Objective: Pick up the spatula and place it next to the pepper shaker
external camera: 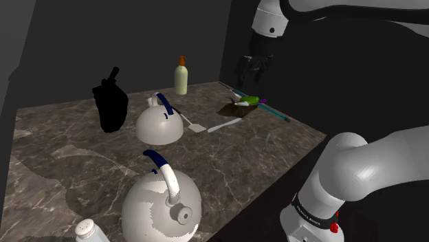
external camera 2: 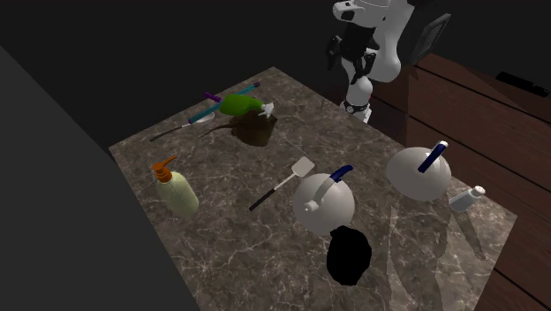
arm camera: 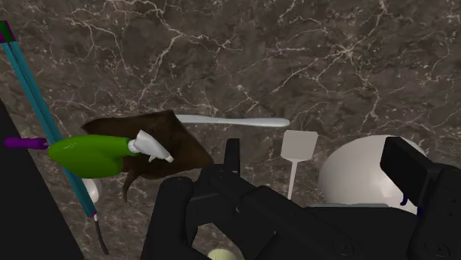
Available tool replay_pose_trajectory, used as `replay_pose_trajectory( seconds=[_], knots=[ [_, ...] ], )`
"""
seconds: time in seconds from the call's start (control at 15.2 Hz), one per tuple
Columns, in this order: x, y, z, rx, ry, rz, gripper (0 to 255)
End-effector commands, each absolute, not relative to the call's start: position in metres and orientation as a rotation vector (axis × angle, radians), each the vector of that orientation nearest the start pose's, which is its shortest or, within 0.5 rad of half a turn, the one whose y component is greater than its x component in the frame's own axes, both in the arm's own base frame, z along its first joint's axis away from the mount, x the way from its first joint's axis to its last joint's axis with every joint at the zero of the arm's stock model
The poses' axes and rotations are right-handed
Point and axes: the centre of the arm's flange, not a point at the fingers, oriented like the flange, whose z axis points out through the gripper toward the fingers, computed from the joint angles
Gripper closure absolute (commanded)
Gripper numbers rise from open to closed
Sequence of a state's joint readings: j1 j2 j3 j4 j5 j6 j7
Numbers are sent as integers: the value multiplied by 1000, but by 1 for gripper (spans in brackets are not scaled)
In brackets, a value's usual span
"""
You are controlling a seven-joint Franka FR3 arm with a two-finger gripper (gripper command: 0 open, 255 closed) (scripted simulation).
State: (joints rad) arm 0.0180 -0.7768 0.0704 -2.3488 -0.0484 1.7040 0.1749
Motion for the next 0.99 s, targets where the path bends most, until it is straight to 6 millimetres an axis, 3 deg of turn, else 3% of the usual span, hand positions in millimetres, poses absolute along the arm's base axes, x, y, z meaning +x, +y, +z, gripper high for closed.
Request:
replay_pose_trajectory(
  seconds=[0.0,0.92],
  knots=[
    [322,31,603,-3210,161,-228,0],
    [477,27,497,-3174,206,-167,0]
  ],
)
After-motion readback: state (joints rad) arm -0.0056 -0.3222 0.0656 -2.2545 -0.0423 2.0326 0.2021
